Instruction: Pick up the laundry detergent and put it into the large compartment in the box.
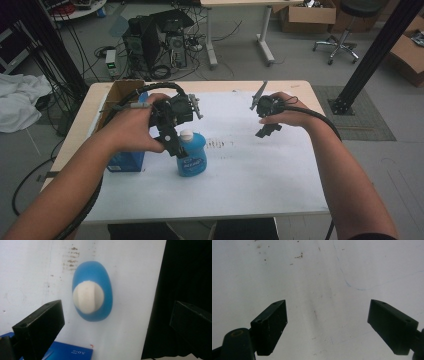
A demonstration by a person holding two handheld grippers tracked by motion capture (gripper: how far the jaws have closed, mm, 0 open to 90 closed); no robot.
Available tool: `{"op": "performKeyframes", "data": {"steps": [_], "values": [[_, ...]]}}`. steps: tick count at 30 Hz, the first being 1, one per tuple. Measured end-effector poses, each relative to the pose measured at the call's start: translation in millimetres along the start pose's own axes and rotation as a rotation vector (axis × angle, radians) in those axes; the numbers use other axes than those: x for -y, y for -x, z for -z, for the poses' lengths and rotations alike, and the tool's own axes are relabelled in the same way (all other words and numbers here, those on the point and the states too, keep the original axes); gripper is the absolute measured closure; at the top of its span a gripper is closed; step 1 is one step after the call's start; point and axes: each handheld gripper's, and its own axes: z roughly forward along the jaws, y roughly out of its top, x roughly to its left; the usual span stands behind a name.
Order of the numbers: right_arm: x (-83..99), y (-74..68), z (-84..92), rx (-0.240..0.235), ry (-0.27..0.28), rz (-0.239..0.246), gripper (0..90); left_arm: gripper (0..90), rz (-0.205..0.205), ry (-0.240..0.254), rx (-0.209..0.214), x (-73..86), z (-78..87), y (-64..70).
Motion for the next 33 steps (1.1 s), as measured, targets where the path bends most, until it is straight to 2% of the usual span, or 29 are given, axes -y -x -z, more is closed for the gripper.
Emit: {"op": "performKeyframes", "data": {"steps": [9,19,26,33], "values": [[0.3,-0.9,0.4,0.004,-0.002,-0.001,16.1,0.1,-0.012,-0.021,0.007,-4.4,-17.4,-9.1],[2.8,-1.9,-3.2,-0.003,0.000,-0.001,16.1,0.1,-0.004,-0.012,0.016,-8.0,-31.5,-13.9],[1.9,-2.3,-5.0,-0.003,-0.004,0.001,16.1,0.1,-0.019,-0.058,0.014,-12.3,-47.4,-16.2],[-0.7,-3.6,-7.5,-0.004,-0.006,0.012,16.1,0.1,-0.016,-0.097,0.006,-11.9,-61.5,-17.5]]}}
